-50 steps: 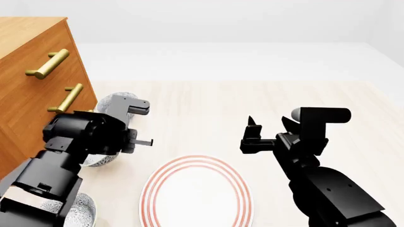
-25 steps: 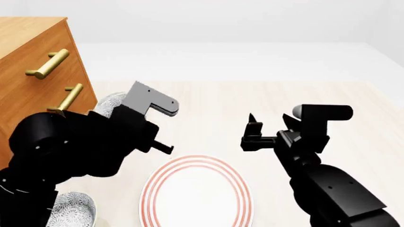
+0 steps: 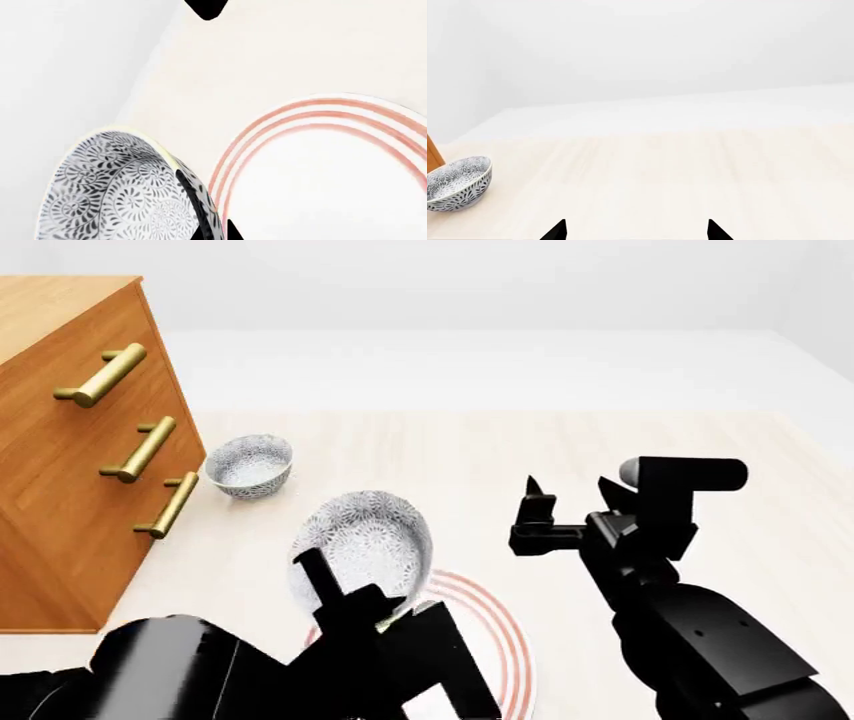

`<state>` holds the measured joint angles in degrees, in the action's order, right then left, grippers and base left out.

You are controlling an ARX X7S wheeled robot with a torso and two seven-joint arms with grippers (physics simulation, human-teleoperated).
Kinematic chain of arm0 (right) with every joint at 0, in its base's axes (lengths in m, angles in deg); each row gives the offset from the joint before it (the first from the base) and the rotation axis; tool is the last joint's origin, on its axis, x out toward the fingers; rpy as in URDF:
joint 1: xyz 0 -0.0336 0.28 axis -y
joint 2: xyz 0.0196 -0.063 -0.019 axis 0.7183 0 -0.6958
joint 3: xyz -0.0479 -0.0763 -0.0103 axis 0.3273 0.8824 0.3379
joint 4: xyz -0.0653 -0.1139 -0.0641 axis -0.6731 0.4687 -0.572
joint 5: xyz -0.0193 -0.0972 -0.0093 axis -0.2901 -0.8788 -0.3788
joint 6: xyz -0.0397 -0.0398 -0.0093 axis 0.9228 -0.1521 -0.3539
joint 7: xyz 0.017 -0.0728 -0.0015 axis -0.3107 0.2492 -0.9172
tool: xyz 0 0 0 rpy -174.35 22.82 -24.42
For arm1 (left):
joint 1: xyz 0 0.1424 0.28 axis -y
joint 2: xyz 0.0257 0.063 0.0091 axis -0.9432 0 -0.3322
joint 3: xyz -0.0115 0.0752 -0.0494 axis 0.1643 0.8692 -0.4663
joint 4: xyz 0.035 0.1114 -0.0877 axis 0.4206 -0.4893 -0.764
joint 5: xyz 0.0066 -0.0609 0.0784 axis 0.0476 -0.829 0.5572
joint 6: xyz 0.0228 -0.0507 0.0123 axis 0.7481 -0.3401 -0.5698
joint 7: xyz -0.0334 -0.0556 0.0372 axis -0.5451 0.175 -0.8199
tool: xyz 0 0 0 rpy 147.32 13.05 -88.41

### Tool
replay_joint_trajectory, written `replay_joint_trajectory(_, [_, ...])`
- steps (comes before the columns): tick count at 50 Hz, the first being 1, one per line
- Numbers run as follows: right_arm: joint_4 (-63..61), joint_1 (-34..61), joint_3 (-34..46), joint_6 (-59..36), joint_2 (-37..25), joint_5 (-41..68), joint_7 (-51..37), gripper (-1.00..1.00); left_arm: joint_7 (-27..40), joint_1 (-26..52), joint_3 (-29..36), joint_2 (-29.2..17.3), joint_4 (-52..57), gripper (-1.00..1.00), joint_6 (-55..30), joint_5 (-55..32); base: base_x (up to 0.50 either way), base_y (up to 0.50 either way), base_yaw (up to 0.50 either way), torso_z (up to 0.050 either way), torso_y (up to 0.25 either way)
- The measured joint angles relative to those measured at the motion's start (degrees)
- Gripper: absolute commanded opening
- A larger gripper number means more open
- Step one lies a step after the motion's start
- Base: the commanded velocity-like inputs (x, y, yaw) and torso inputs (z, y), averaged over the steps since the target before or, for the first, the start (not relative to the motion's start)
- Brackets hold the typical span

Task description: Put the bowl in the middle on the plate.

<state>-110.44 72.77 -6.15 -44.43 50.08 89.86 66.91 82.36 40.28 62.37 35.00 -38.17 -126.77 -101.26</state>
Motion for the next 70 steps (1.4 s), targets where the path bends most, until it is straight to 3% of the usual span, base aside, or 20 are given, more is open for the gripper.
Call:
replay_joint_trajectory(10, [0.5,-0.2,0.3,0.6,-0.2,0.1,0.0,1.00,9.8,1.9,7.2,2.3,3.8,-1.00,0.4,-9.1,0.00,0.00,0.00,0.000,0.000])
replay_joint_trajectory(18, [0.8,-0.2,0.4,0.9,-0.3,0.3,-0.1,1.00,11.4,2.9,10.6,3.4,5.0,-1.00,1.5,-10.9,0.00,0.00,0.00,0.000,0.001])
replay_joint_trajectory(38, [1.3,-0.3,0.8,1.5,-0.6,0.8,-0.4,1.00,4.4,5.8,14.2,3.2,3.4,-1.00,5.1,-4.9,0.00,0.00,0.00,0.000,0.000])
replay_joint_trajectory(70, [1.7,-0.7,0.9,2.5,-0.9,1.8,-0.8,1.00,-12.7,8.2,19.4,2.0,-6.9,-1.00,13.3,6.9,0.00,0.00,0.00,0.000,0.000])
